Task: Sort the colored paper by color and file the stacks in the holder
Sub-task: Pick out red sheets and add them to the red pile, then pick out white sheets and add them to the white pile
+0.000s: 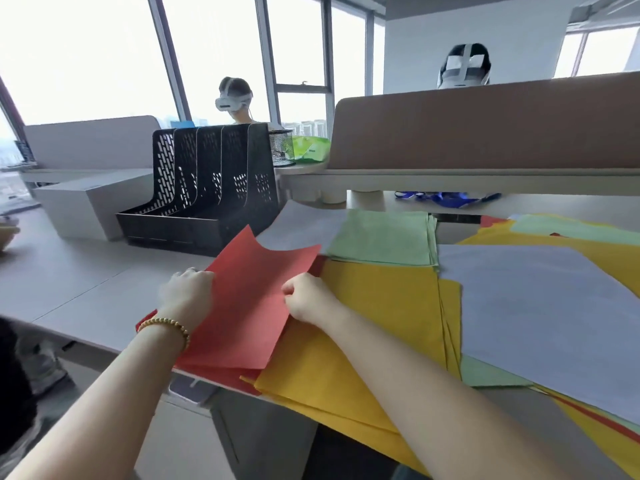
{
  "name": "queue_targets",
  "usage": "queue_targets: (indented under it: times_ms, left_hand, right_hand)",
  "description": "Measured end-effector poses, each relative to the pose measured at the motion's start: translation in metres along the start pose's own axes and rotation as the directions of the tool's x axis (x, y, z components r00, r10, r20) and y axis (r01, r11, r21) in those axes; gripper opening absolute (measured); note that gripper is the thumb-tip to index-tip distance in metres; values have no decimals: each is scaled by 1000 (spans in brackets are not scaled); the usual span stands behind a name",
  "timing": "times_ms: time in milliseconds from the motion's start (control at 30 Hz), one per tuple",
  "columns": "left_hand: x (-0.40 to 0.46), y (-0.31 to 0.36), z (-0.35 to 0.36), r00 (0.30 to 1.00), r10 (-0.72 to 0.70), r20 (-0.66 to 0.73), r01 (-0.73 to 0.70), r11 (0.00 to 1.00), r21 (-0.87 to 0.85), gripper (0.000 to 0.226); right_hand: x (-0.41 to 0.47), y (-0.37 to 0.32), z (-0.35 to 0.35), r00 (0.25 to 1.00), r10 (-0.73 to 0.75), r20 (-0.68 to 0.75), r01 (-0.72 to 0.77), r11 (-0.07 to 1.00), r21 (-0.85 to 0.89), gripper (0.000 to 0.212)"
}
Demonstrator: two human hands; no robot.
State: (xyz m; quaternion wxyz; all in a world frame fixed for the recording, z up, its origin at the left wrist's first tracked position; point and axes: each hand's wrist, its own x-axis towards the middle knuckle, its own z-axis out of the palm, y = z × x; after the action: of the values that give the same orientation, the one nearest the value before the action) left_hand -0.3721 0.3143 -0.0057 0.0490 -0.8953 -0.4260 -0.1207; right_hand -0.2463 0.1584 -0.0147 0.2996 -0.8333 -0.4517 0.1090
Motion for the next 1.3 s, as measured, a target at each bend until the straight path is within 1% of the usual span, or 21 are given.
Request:
queue_targets:
  times_ms: [100,167,267,367,433,533,600,667,733,800,900,967,1033,1067,1133,1167,1200,1233,1300]
  left_hand:
    - [-4,4,4,999,39,31,-43,985,168,39]
    - [-9,10,5,996,37,77,-55,968,246,41]
    - [-10,19,4,991,12,131,-48,961,271,39]
    - [-5,40,1,989,28,148,-55,982,180,35]
    - [-4,66,-1,986,71,152,-81,995,61,34]
    - [-7,123,-7,974,171,151,-152,980,-130,32]
    - [-14,165,-10,958,257,129,-220,943,-251,28]
    - [-23,207,-12,929,354,108,-299,890,-344,38]
    - [-34,247,-13,891,444,95,-371,833,-411,42]
    - [-46,286,-13,844,528,91,-432,771,-467,41]
    - [-65,340,-11,772,628,96,-503,696,-513,40]
    - [-74,370,-8,736,670,102,-530,663,-529,39]
    - [-78,395,-6,719,684,123,-517,645,-562,41]
    - [-77,405,-4,723,677,136,-499,648,-576,43]
    - [-73,421,1,740,652,166,-481,685,-548,49]
    - [-71,425,4,739,648,185,-489,705,-514,55]
    - [-71,428,8,733,650,202,-501,716,-487,60]
    - [-72,430,11,723,658,211,-513,716,-474,64]
    - [-75,431,15,711,677,193,-537,699,-473,68]
  right_hand:
    - [4,2,8,999,-6,38,12,986,-169,34]
    - [7,5,9,999,-23,43,34,962,-270,29]
    - [3,11,-1,998,-66,11,66,943,-326,29]
    - [-4,30,-23,997,-70,-44,52,942,-331,31]
    - [-11,50,-42,994,-36,-101,0,942,-337,30]
    - [-29,86,-73,979,34,-199,-90,956,-281,32]
    - [-45,112,-94,961,75,-265,-142,960,-243,34]
    - [-61,138,-112,936,121,-330,-196,959,-206,34]
    - [-78,164,-130,903,181,-389,-265,948,-176,34]
    - [-96,188,-148,856,257,-448,-349,927,-136,32]
    - [-121,223,-174,752,388,-533,-475,879,-30,30]
    - [-134,244,-190,689,432,-582,-530,848,1,30]
    - [-145,264,-203,661,455,-596,-599,799,-53,32]
    - [-150,272,-209,657,480,-582,-647,755,-108,32]
    - [-156,285,-220,644,555,-526,-726,661,-192,31]
    - [-158,291,-226,632,589,-504,-748,635,-195,31]
    - [-158,295,-231,616,621,-484,-760,631,-158,33]
    - [-158,298,-237,600,649,-469,-761,644,-82,36]
    - [-157,301,-245,572,685,-452,-727,678,108,42]
